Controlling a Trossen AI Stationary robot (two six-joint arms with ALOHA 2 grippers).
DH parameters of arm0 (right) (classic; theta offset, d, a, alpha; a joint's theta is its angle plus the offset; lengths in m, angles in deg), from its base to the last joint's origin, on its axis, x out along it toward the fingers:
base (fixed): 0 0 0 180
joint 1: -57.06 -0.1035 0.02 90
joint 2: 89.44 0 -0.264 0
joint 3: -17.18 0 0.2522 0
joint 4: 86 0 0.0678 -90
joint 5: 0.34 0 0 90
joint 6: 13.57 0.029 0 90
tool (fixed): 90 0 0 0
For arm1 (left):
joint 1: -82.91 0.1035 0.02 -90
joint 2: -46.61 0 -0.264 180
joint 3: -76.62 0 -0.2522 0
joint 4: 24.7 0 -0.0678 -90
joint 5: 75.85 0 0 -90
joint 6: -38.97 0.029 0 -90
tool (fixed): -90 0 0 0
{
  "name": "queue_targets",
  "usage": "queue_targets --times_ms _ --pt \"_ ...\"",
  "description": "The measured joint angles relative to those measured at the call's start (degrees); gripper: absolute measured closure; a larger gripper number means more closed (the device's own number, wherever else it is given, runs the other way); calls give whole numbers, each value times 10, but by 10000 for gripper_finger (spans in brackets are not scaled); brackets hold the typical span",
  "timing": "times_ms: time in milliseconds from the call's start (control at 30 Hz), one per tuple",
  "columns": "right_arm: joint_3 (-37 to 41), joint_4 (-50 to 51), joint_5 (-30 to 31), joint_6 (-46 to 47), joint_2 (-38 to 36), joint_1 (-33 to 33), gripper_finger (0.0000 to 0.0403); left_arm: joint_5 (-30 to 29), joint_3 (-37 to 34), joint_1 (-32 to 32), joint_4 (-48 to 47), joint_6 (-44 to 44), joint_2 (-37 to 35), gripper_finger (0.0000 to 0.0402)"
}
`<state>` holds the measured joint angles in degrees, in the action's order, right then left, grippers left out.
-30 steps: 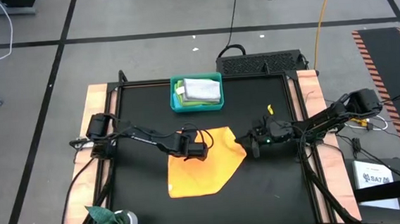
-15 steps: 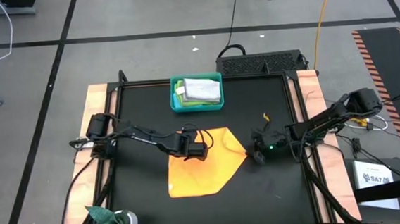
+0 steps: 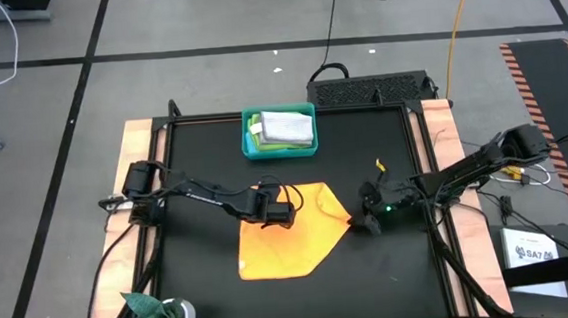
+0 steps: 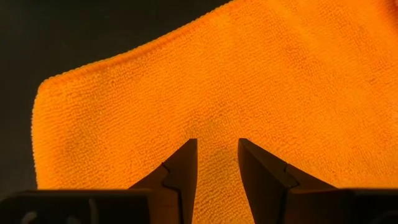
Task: Fold microfiber towels
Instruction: Fold the orange microfiber towel
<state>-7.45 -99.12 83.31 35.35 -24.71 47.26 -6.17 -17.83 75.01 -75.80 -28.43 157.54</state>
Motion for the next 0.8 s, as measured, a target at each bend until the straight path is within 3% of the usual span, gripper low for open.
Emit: queue_targets --times_ms 167,267,600,800 --pt "1 142 -15 19 -23 -17 403 6 0 0 0 0 0 284" --pt "0 167 -8 27 -24 -30 403 6 0 0 -1 0 0 284" --pt "-1 152 97 -6 12 -35 403 6 0 0 -1 7 0 284" --pt "-1 53 141 -24 73 -34 403 7 0 0 -1 7 0 284"
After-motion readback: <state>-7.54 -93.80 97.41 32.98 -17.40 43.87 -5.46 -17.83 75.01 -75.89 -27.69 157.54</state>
